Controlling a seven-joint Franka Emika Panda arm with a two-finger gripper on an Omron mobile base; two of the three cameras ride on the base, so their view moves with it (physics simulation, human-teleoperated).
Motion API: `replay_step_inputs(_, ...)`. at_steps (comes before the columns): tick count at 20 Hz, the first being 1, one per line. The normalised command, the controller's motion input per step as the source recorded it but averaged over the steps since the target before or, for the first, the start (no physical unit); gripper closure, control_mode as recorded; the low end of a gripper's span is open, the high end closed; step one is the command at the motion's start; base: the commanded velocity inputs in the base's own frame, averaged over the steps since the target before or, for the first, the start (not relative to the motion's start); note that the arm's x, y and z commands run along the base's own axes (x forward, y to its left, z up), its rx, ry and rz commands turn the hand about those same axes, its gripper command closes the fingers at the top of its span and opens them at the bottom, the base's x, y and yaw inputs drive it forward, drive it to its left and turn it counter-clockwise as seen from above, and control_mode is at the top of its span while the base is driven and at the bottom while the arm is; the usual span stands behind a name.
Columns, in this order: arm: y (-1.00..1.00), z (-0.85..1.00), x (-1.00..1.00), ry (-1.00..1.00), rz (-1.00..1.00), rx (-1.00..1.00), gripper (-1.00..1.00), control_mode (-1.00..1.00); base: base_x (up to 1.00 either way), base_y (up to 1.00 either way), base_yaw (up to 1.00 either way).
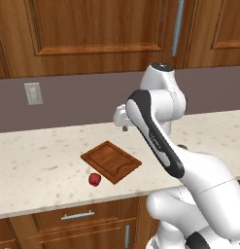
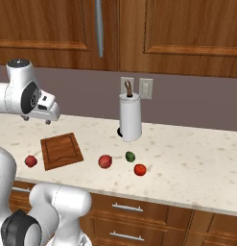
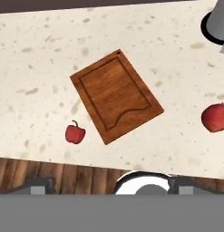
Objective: Place the avocado, onion, tomato, and bell pepper on the cutting board.
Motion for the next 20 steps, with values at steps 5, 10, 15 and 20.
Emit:
replay_step_inputs(5,0.56,-0.3,0.0,0.01,0.03,0.01,-1.0,-1.0,0.0,0.0,0.0)
replay_step_inputs(10,0.28,-0.27,0.0,0.0,0.01,-0.03,-1.0,-1.0,0.0,0.0,0.0)
replay_step_inputs(15,0.13,-0.32,0.0,0.01,0.0,0.03,-1.0,-1.0,0.0,0.0,0.0)
replay_step_inputs(20,0.16,-0.27,0.01,0.03,0.0,0.06,-1.0,-1.0,0.0,0.0,0.0)
